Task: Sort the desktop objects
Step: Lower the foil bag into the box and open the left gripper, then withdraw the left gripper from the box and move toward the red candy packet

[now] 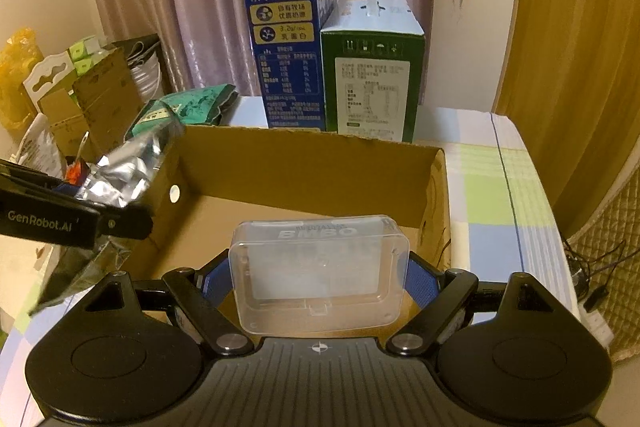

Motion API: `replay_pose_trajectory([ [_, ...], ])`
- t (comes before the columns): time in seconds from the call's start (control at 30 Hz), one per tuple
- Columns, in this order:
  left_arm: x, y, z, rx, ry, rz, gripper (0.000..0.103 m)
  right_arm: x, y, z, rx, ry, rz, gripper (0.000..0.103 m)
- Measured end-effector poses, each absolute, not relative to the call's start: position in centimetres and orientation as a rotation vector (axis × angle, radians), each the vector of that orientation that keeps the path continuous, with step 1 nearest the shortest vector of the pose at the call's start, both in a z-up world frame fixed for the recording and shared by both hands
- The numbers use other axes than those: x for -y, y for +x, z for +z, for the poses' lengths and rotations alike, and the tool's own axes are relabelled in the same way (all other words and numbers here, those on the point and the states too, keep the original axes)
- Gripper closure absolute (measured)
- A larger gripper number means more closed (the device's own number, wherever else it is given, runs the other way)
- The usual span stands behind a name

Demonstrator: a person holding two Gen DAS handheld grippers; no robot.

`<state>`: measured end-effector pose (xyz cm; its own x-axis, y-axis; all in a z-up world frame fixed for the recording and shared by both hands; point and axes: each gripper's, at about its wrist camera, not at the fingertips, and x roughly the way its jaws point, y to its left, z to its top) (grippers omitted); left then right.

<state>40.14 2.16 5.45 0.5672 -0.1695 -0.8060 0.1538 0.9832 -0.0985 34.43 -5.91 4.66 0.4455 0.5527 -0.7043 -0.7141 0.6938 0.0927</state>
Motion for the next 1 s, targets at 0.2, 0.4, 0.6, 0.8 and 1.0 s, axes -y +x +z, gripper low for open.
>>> replay_pose_trajectory([
  [0.2,-3.5,39.5,6.3,-0.907,-0.033,-0.178,0.053,5.7,34.9,3.8,-0.793,-0.221,0.79,0.019],
  [0.4,-5.3,36.8,7.1,-0.872,-0.063,-0.158,0.043,5.6,35.0,3.8,-0.788,-0.171,0.799,0.018],
  [0.6,-6.5,32.7,7.1,-0.861,-0.056,-0.134,0.026,6.3,34.4,4.9,-0.75,-0.156,0.795,0.008],
  [0.8,-6.8,27.9,6.7,-0.859,-0.03,-0.131,0.014,8.2,32.9,6.1,-0.748,-0.155,0.783,0.006],
  [1.0,-7.6,22.4,6.4,-0.86,-0.012,-0.106,0.003,11.1,29.7,7.1,-0.756,-0.147,0.788,0.002],
])
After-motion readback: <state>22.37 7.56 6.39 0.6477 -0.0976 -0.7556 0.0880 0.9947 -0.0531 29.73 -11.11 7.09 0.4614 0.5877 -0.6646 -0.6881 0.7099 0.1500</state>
